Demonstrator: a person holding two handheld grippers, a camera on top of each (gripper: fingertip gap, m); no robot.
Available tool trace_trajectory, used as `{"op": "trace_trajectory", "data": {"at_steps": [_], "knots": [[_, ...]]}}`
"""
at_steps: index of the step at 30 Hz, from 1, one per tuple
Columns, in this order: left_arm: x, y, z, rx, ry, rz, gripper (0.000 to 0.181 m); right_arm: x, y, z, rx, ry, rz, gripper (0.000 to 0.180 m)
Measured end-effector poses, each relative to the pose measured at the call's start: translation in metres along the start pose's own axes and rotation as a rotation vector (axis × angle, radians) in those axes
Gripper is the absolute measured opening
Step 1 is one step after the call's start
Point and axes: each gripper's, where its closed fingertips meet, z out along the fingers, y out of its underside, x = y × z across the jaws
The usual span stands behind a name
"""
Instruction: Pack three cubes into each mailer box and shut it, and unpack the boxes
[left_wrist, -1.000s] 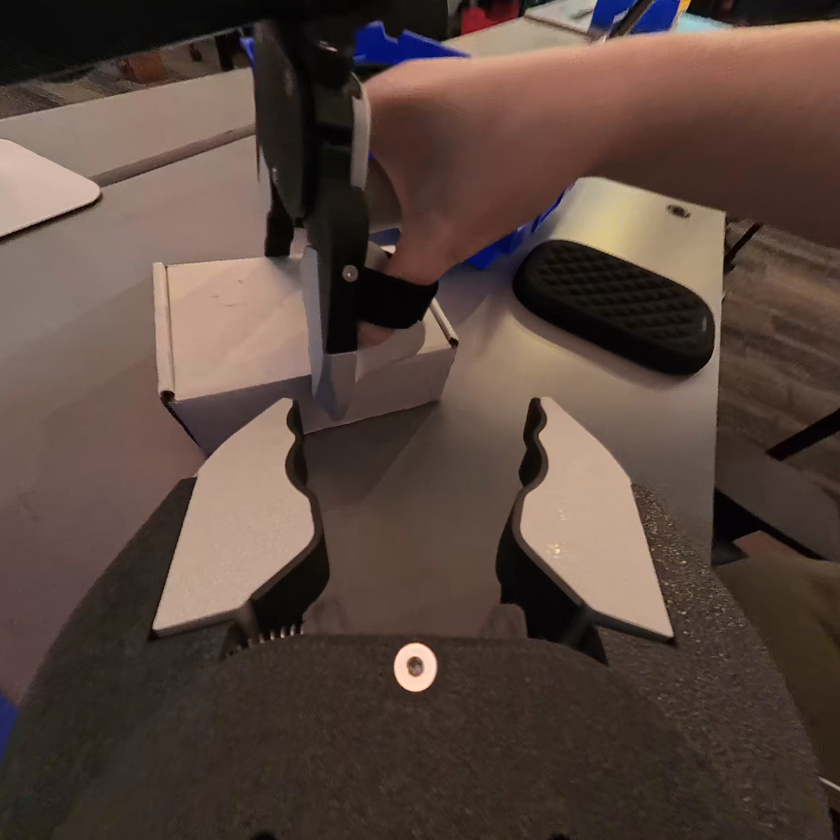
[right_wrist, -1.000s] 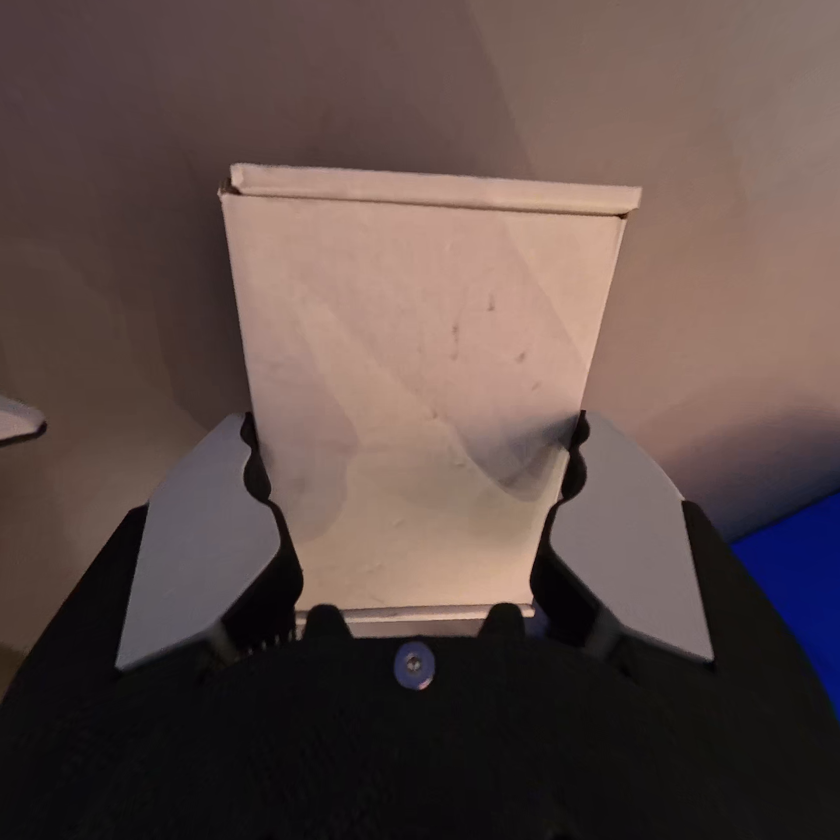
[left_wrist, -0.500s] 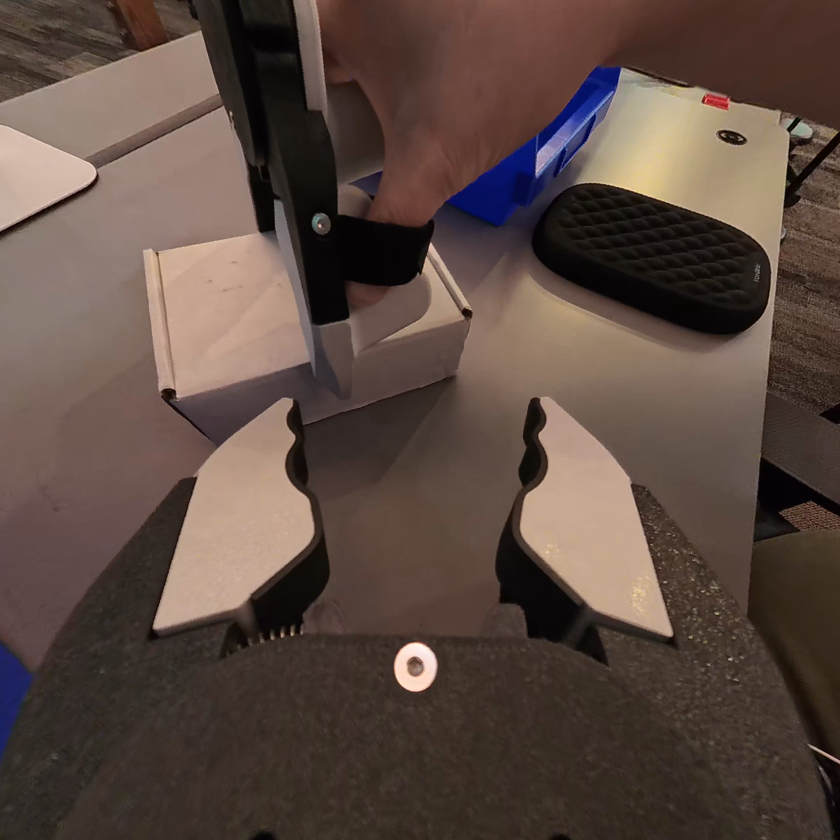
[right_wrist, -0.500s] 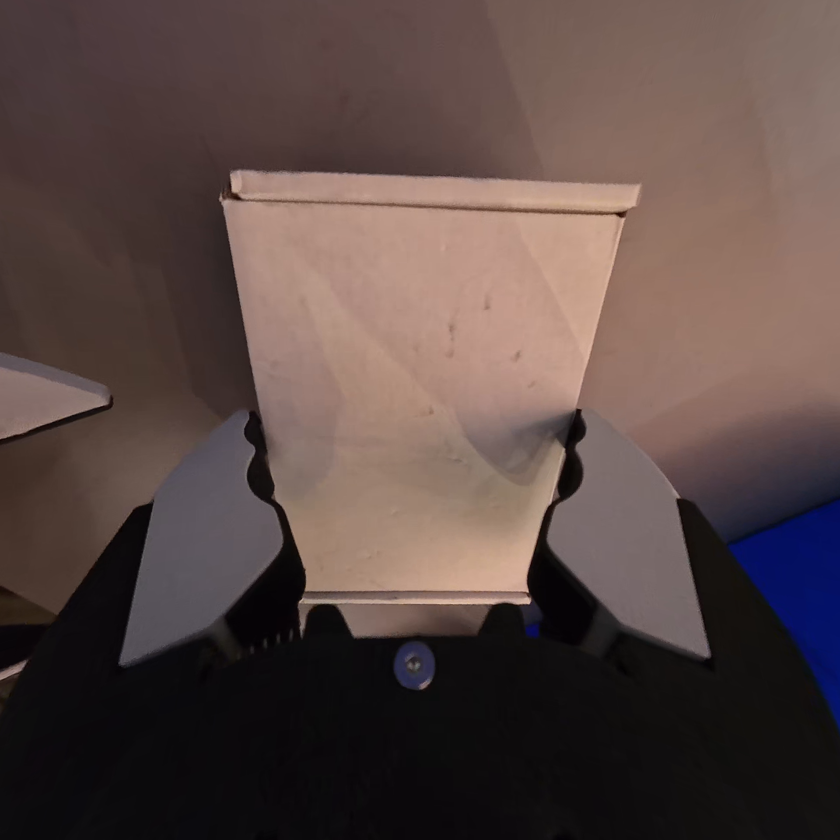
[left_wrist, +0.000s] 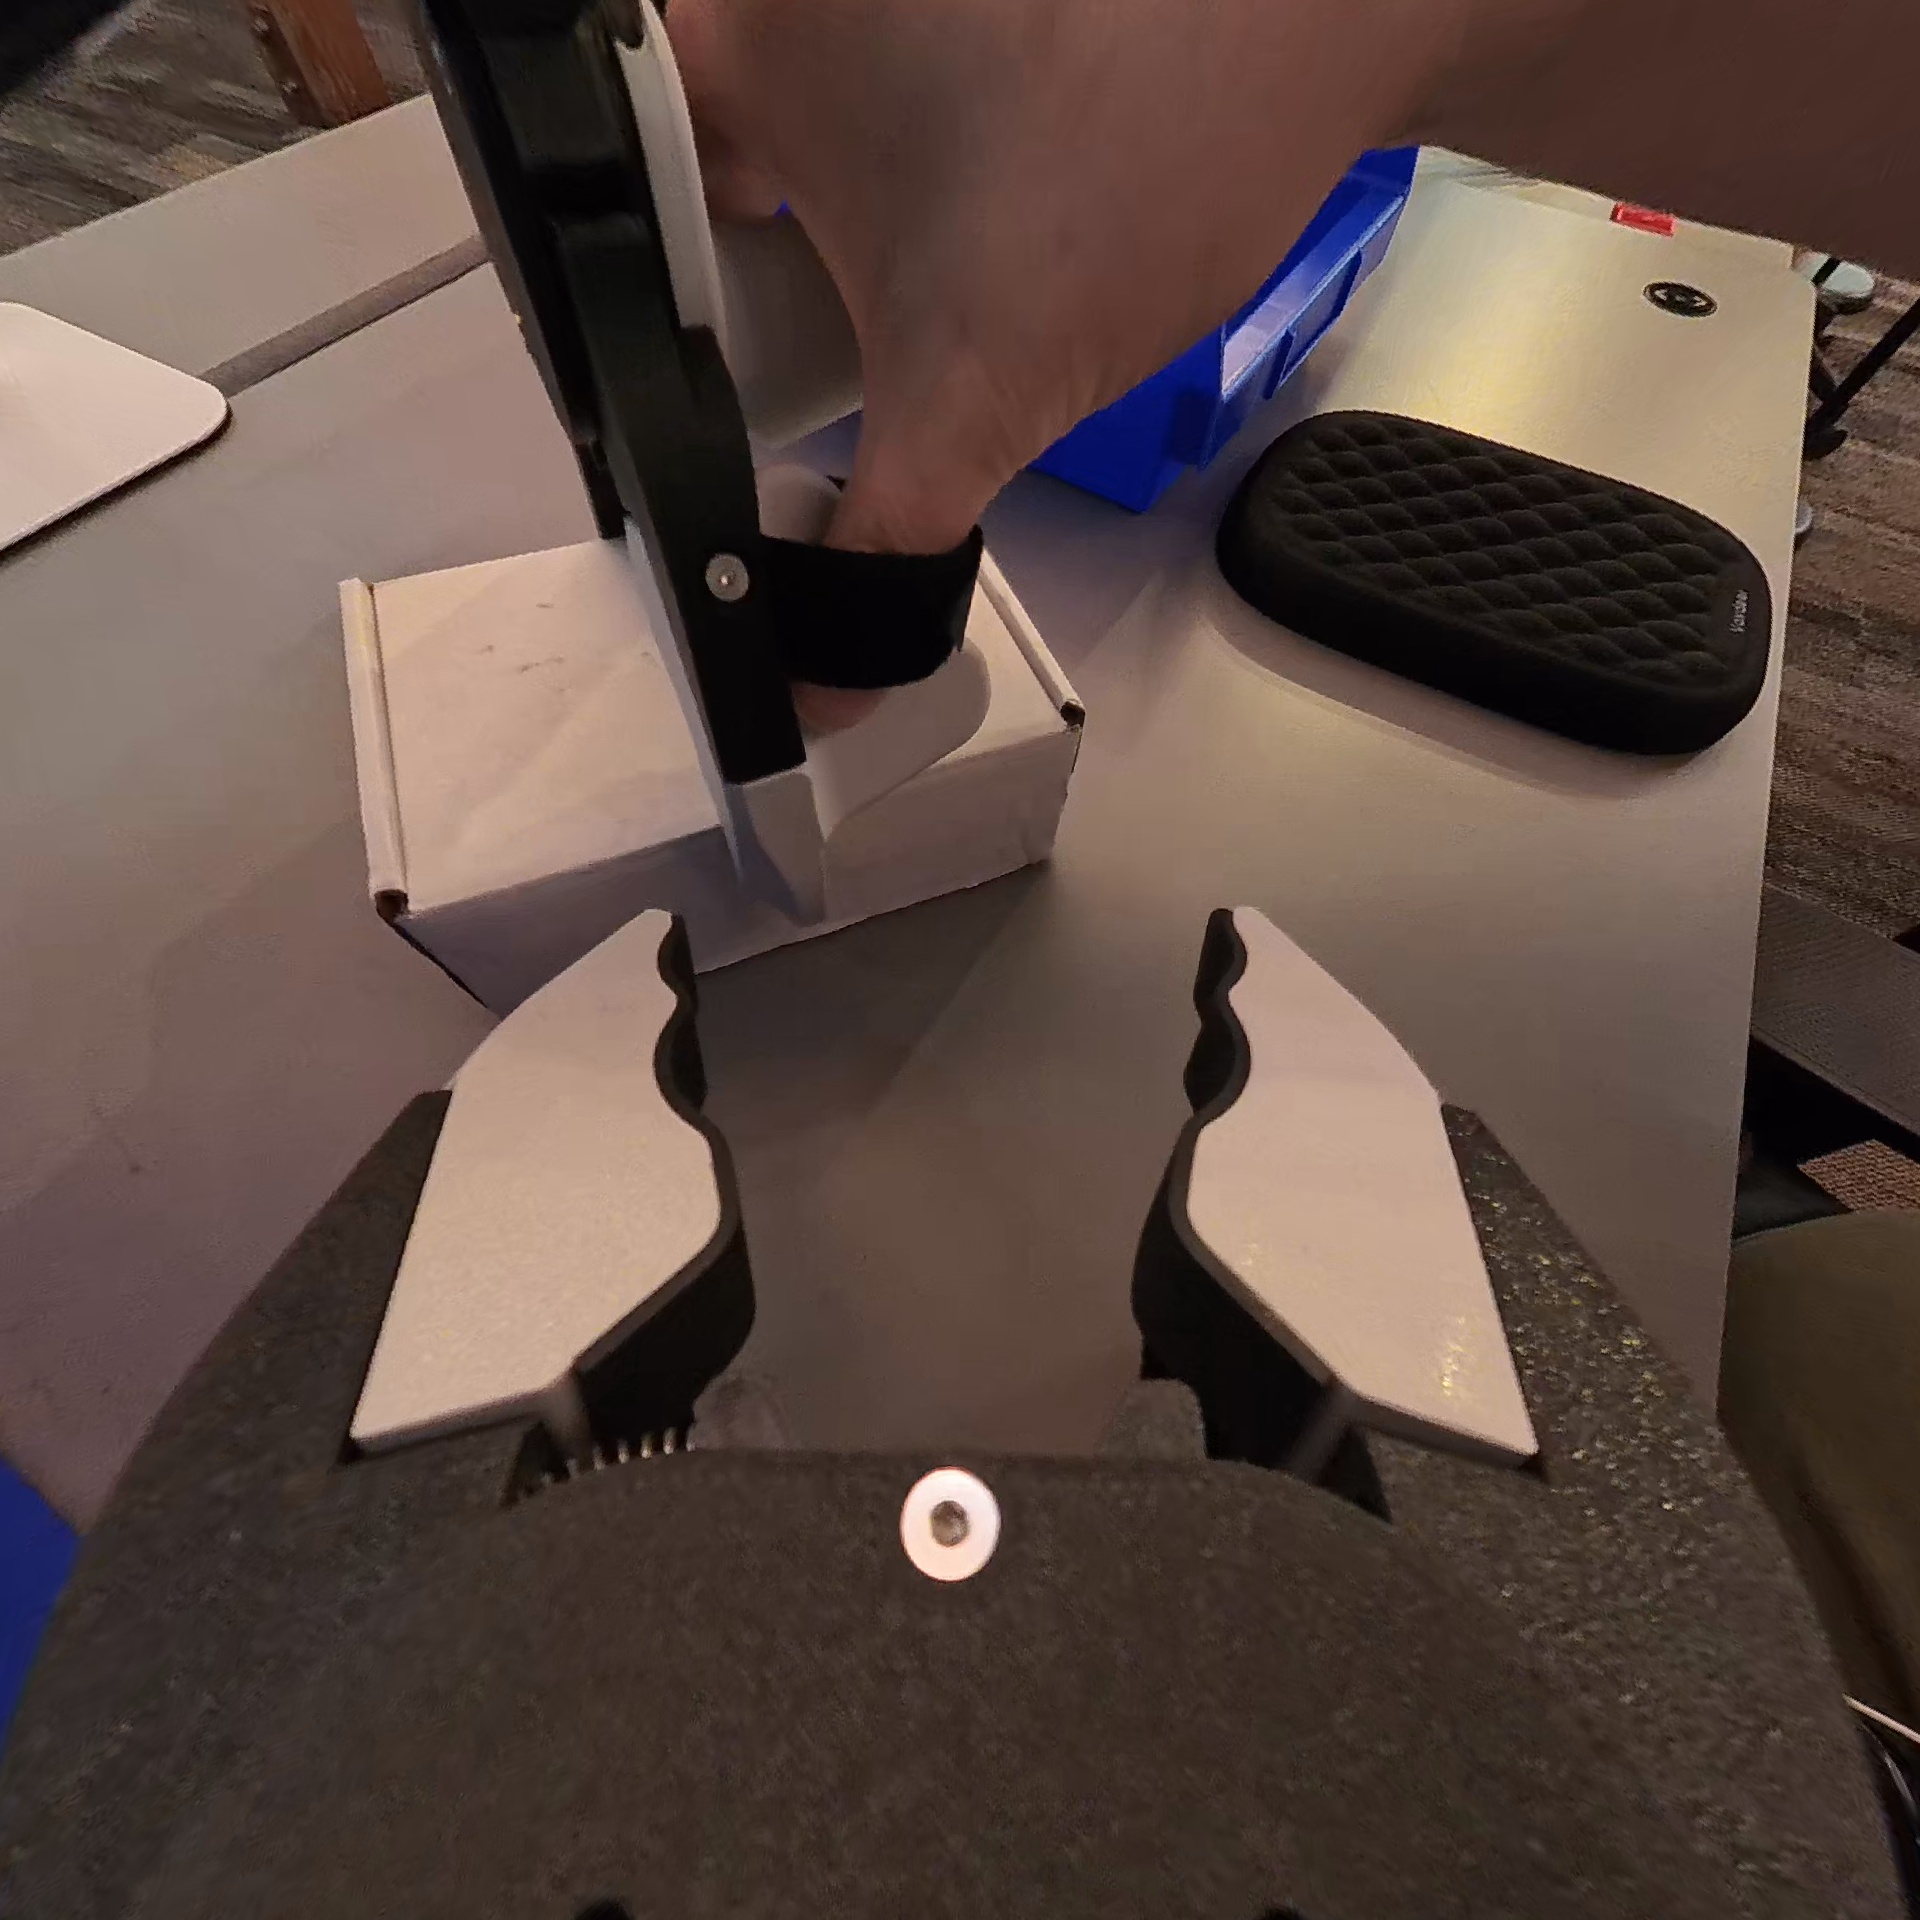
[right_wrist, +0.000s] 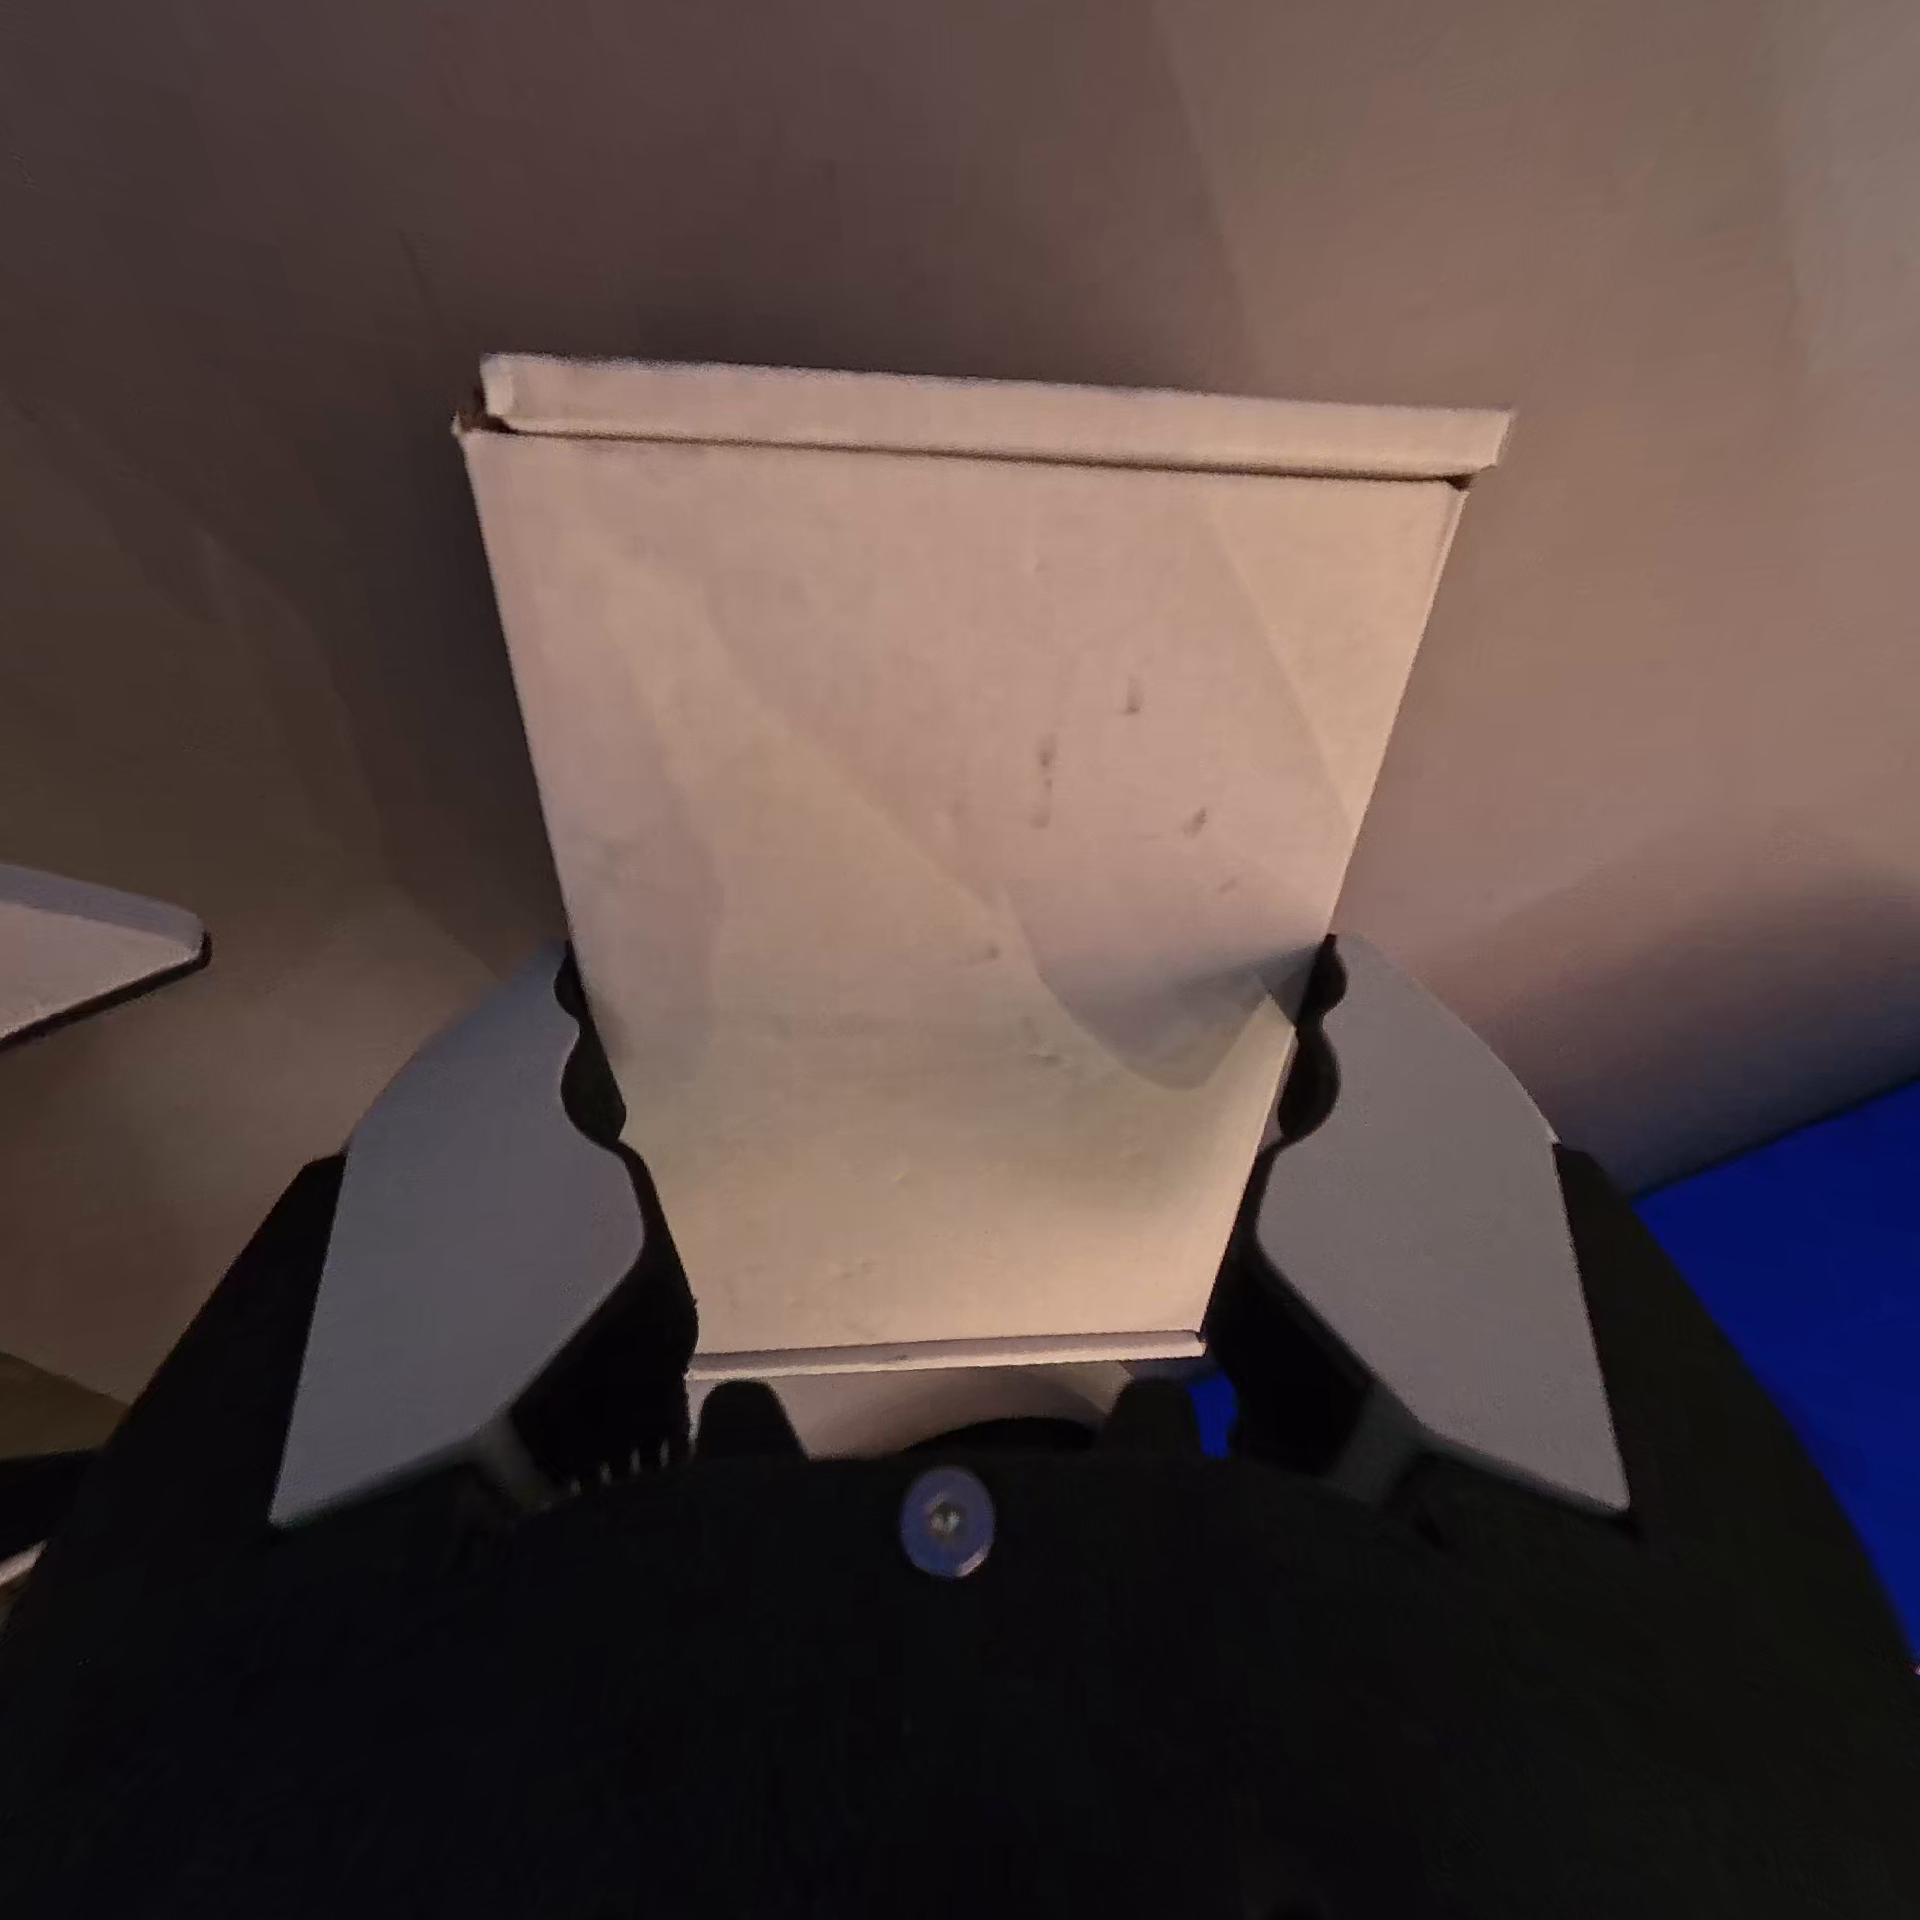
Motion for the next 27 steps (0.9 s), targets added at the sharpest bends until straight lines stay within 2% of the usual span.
{"op": "trace_trajectory", "data": {"at_steps": [3, 11, 22, 27], "knots": [[0.001, 0.001, 0.001, -0.006, 0.0, 0.01, 0.092, -0.001, 0.002, -0.003, 0.005, -0.032, 0.002, 0.126], [0.002, 0.003, 0.002, -0.015, -0.004, 0.02, 0.092, 0.012, 0.004, -0.035, 0.01, 0.044, -0.059, 0.126], [0.004, 0.015, 0.011, -0.085, -0.003, 0.037, 0.094, 0.063, 0.029, -0.164, 0.039, -0.018, -0.002, 0.126], [0.006, 0.019, 0.015, -0.106, 0.006, 0.04, 0.095, 0.109, 0.063, -0.196, 0.03, 0.023, 0.04, 0.126]]}}
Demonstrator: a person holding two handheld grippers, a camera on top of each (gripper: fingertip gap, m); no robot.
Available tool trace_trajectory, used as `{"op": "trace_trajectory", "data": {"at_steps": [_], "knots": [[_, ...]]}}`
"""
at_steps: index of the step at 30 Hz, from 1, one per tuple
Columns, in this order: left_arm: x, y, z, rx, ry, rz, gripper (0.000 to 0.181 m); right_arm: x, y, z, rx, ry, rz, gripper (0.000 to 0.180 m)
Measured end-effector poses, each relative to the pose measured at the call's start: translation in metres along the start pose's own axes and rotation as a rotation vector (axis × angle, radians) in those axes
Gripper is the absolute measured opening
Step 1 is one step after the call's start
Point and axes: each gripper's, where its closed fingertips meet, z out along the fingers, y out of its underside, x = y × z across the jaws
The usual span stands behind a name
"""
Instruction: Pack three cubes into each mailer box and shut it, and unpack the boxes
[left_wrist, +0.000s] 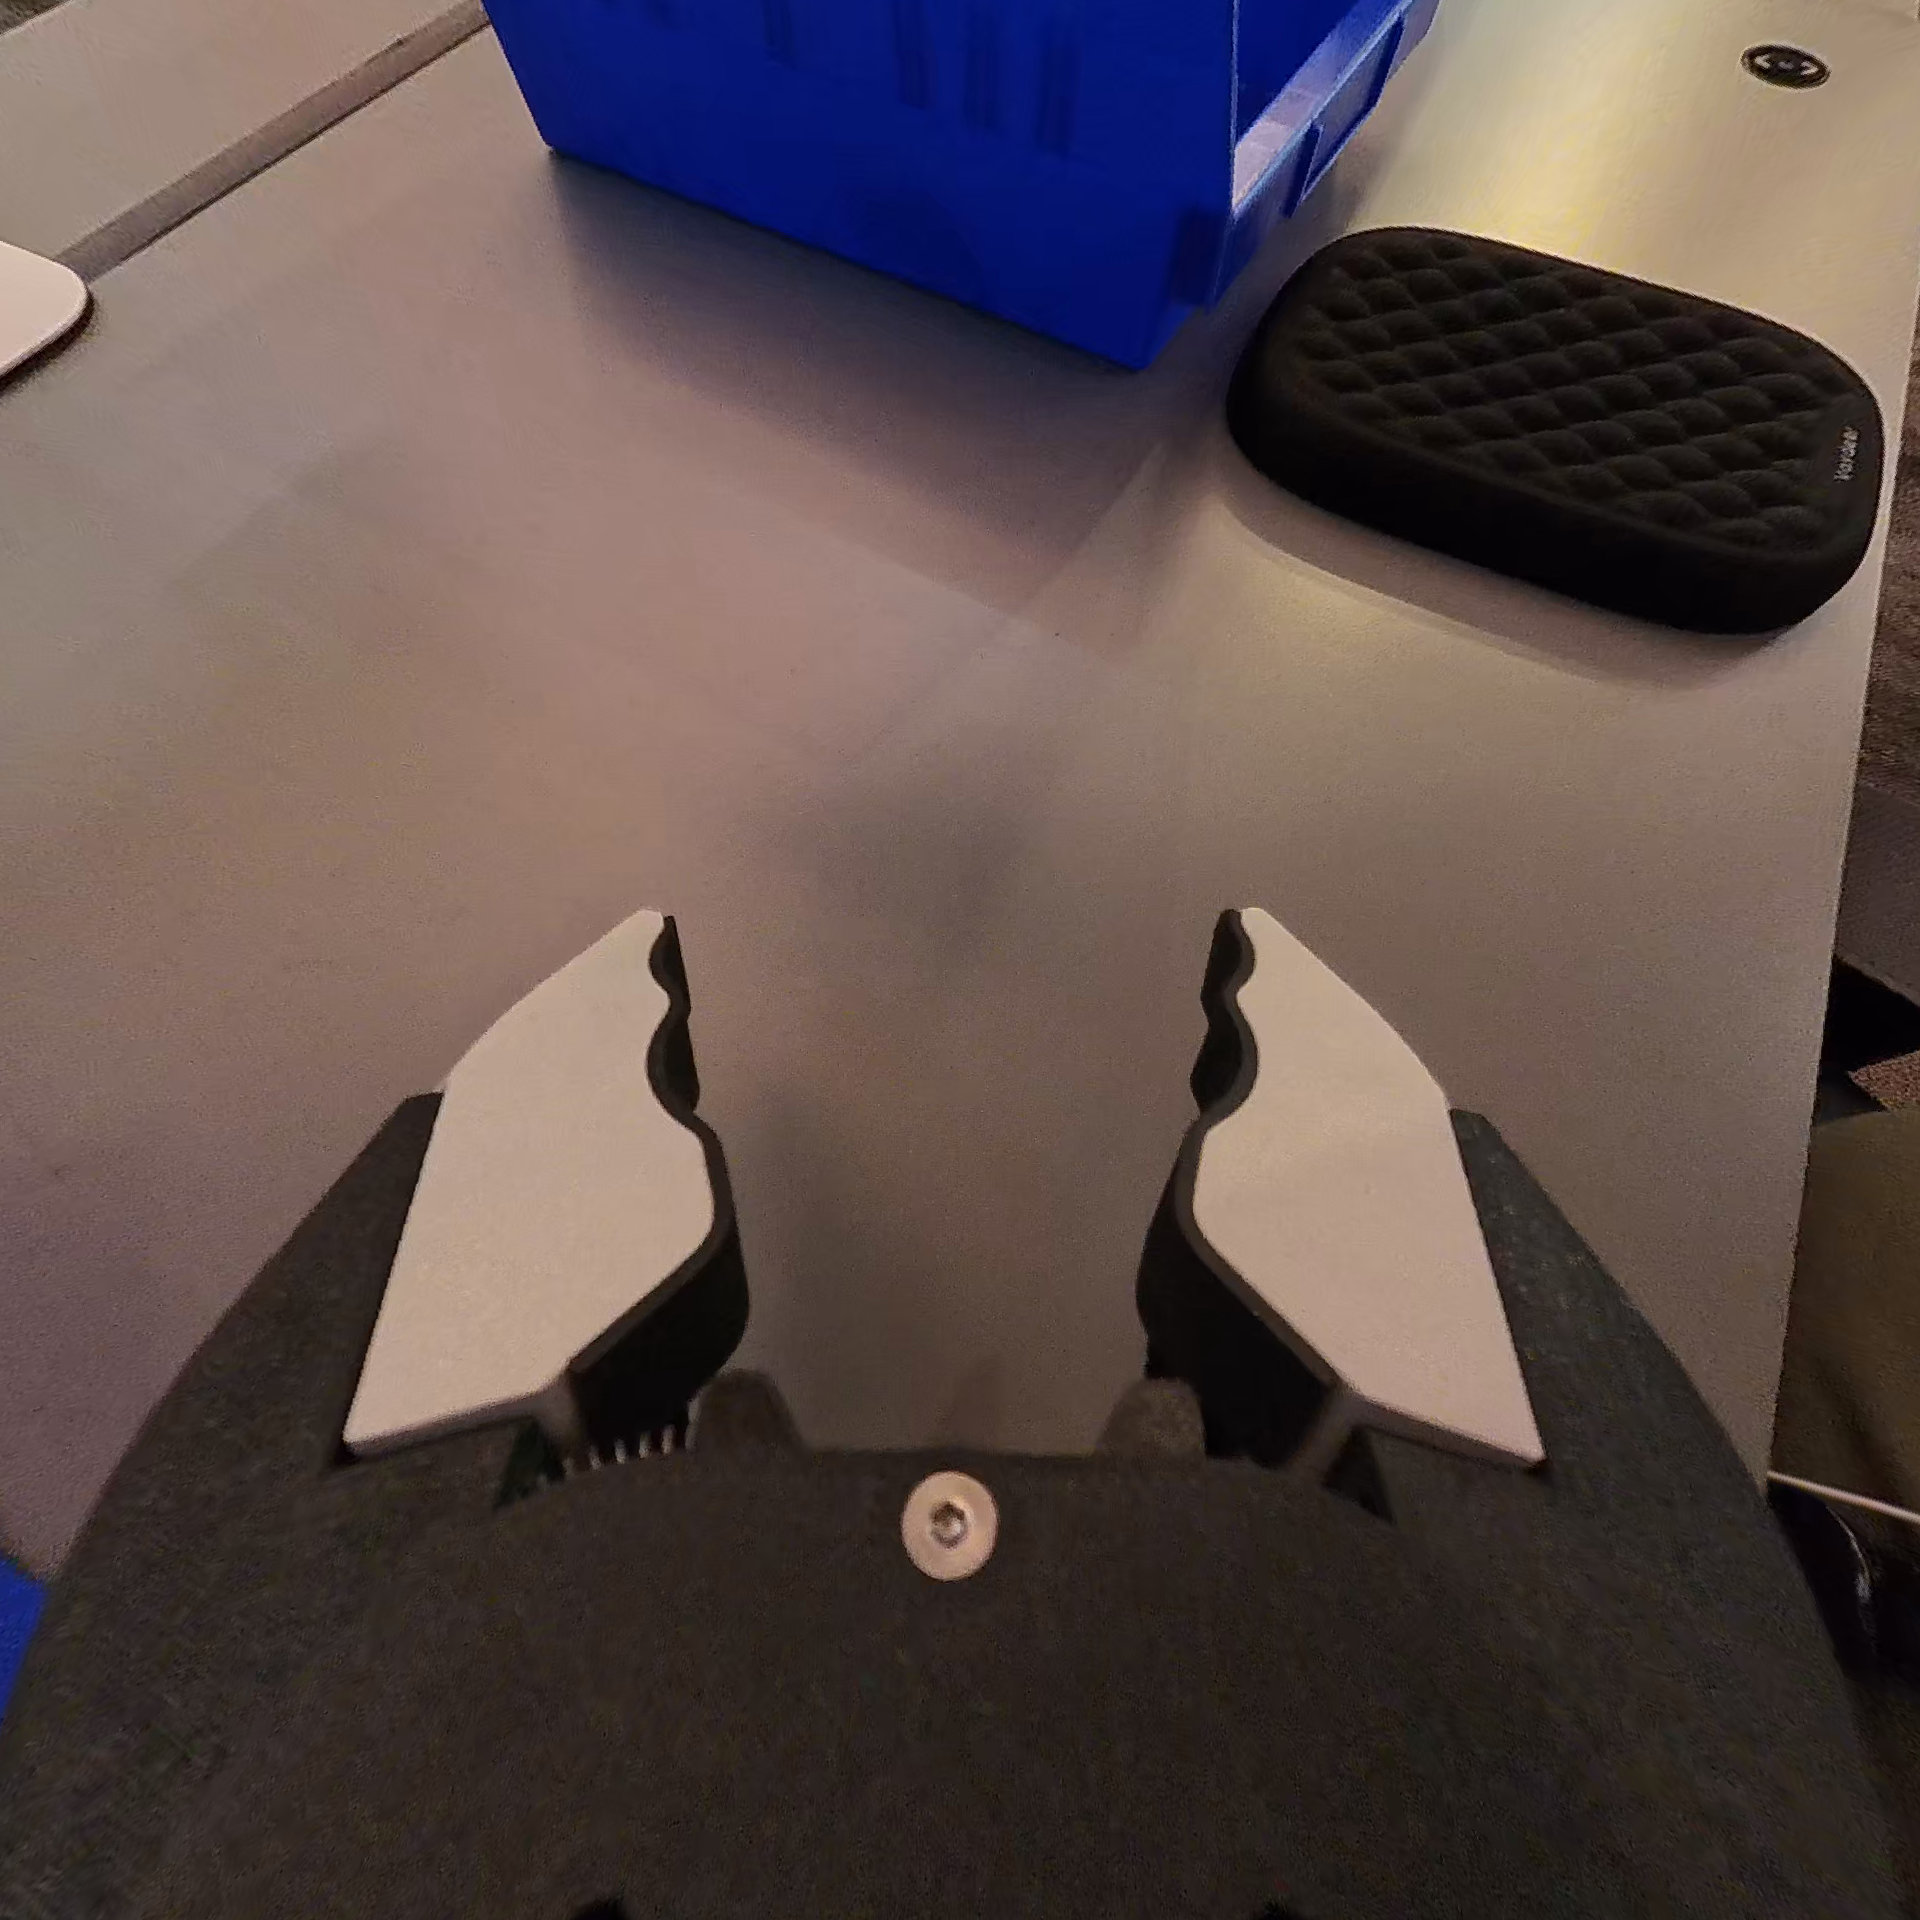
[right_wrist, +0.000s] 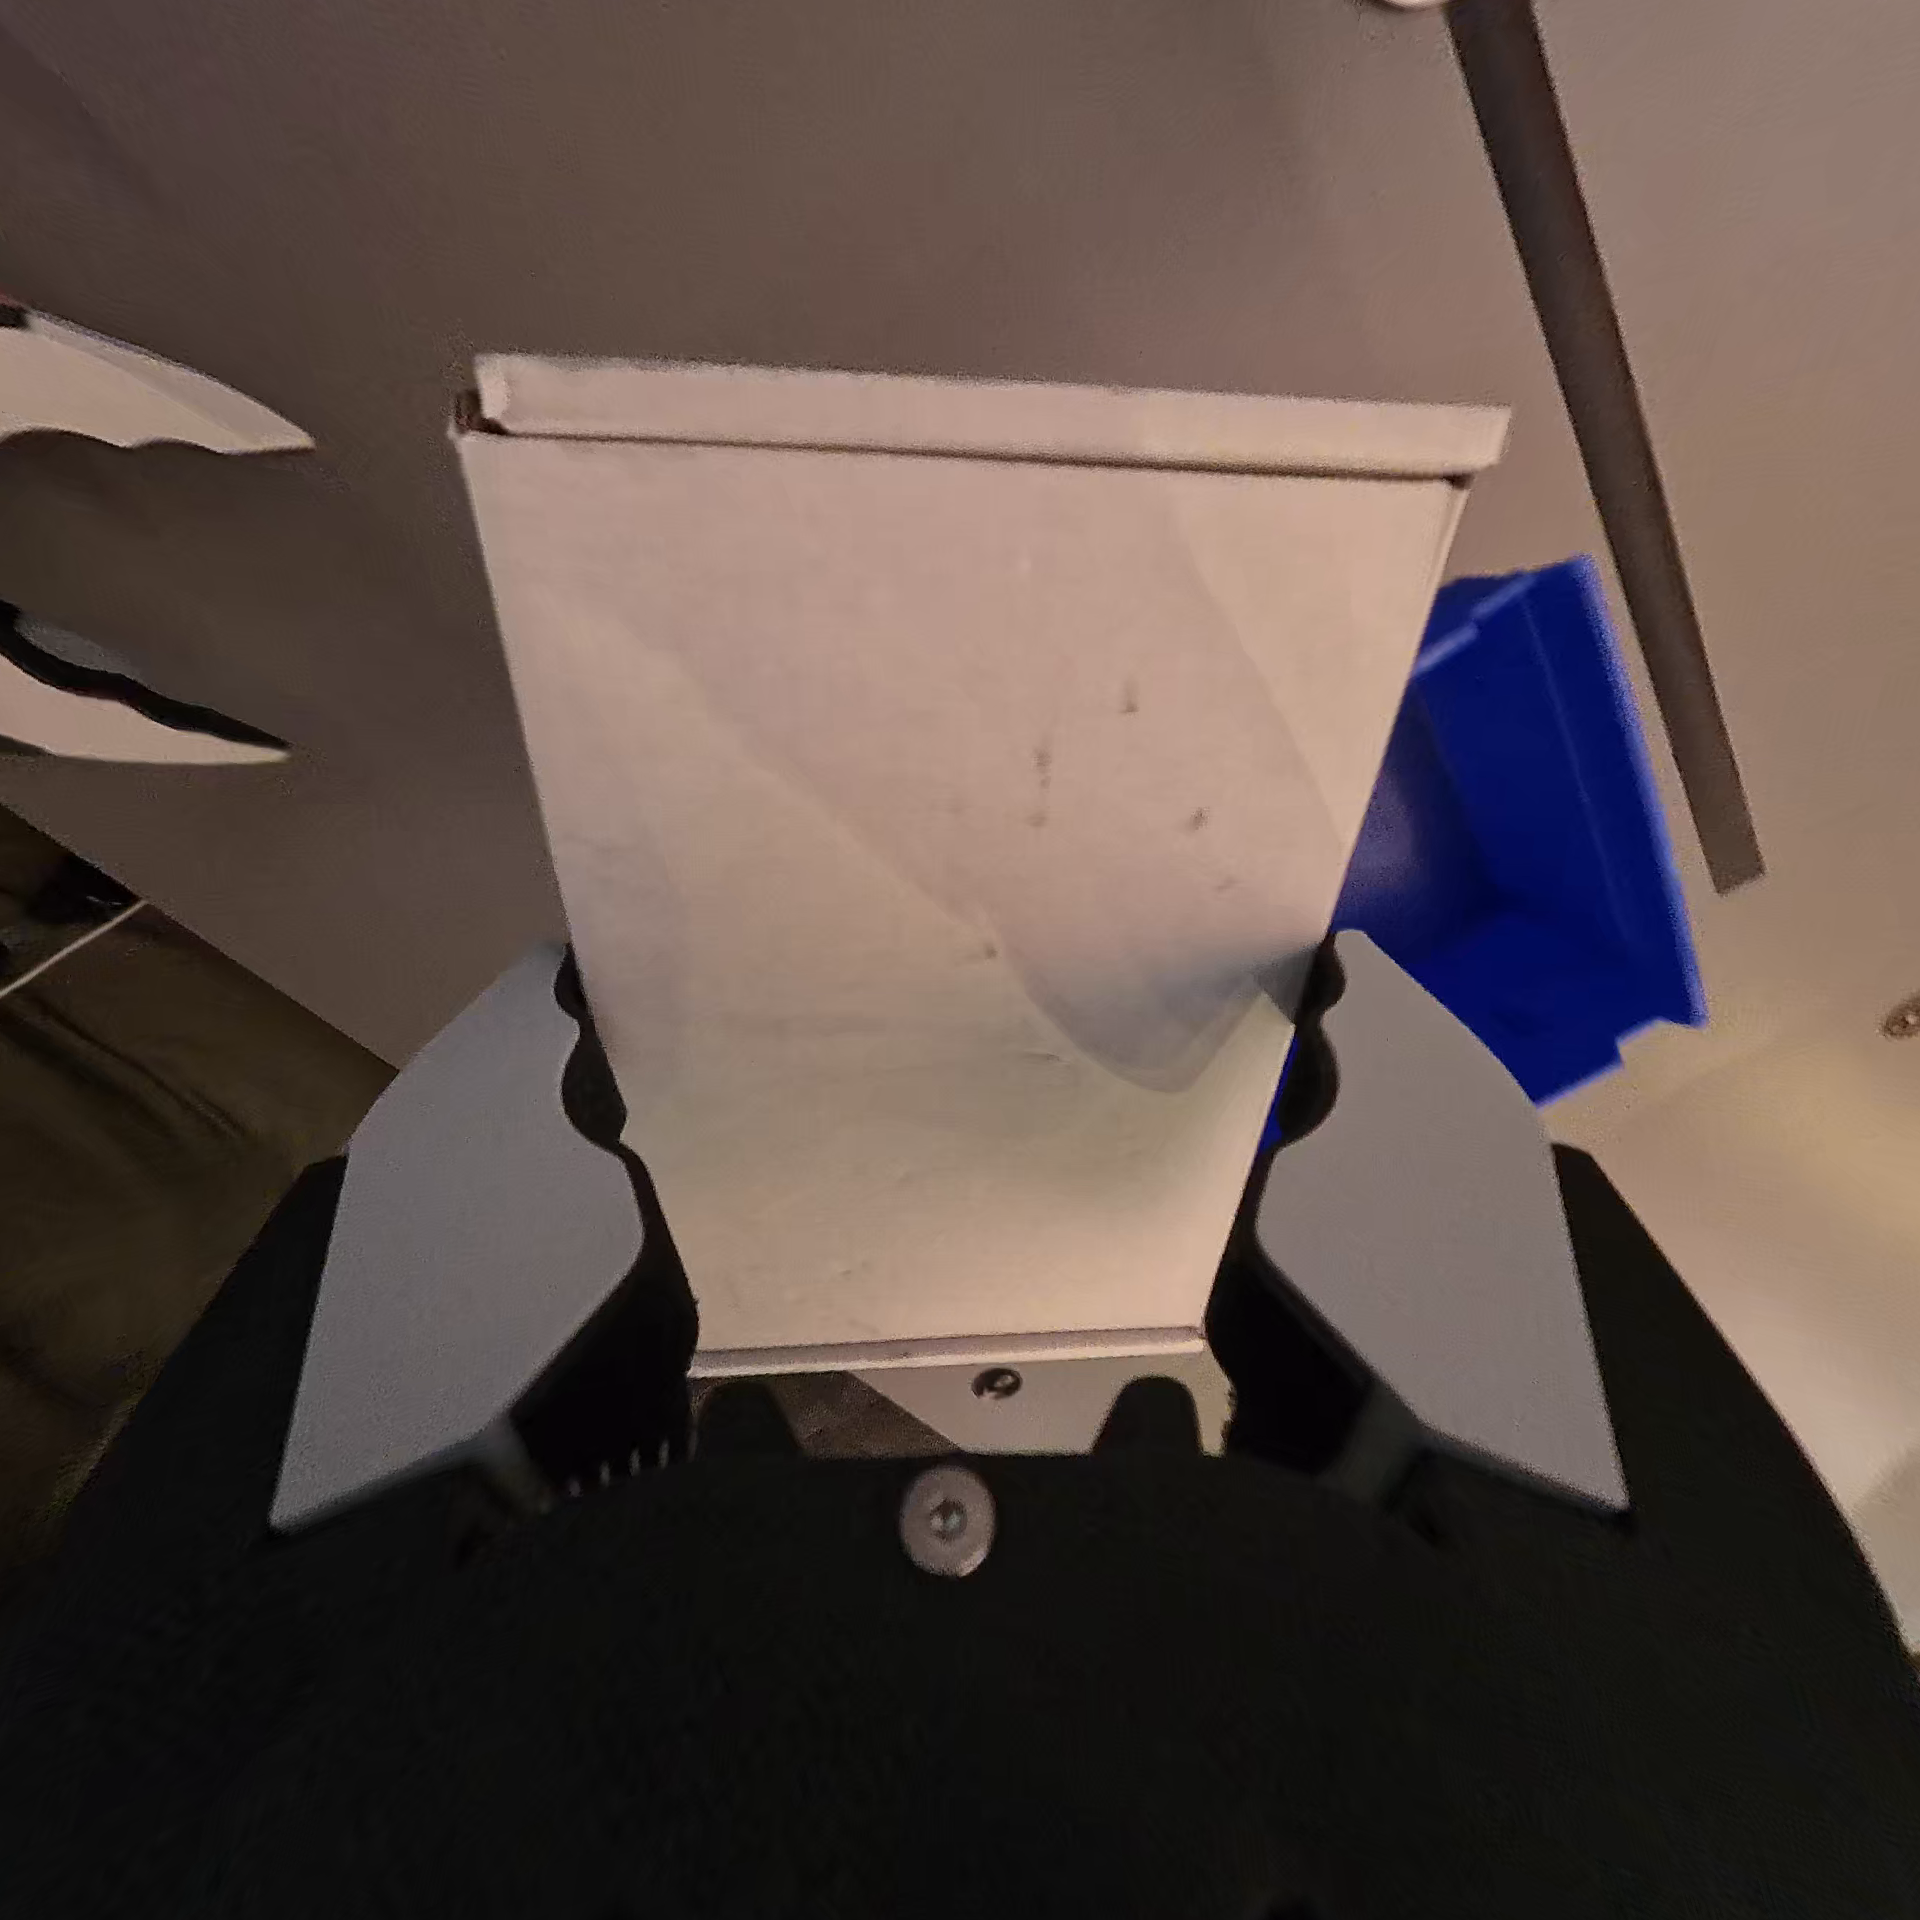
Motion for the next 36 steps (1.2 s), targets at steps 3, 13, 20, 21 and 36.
{"op": "trace_trajectory", "data": {"at_steps": [3, 13, 20, 21, 36], "knots": [[0.001, 0.0, 0.001, -0.001, 0.008, -0.009, 0.095, 0.024, 0.018, -0.005, -0.001, 0.019, 0.044, 0.126], [0.003, 0.009, 0.008, -0.04, 0.018, -0.01, 0.095, 0.084, 0.071, 0.015, -0.02, 0.034, 0.104, 0.126], [0.006, 0.014, 0.014, -0.074, 0.024, 0.004, 0.095, 0.118, 0.091, 0.045, -0.022, 0.075, -0.009, 0.126], [0.006, 0.015, 0.015, -0.078, 0.023, 0.004, 0.095, 0.122, 0.091, 0.05, -0.011, 0.087, -0.05, 0.126], [0.011, 0.033, 0.032, -0.18, 0.039, 0.011, 0.097, 0.167, 0.09, 0.163, -0.11, 0.169, -0.455, 0.127]]}}
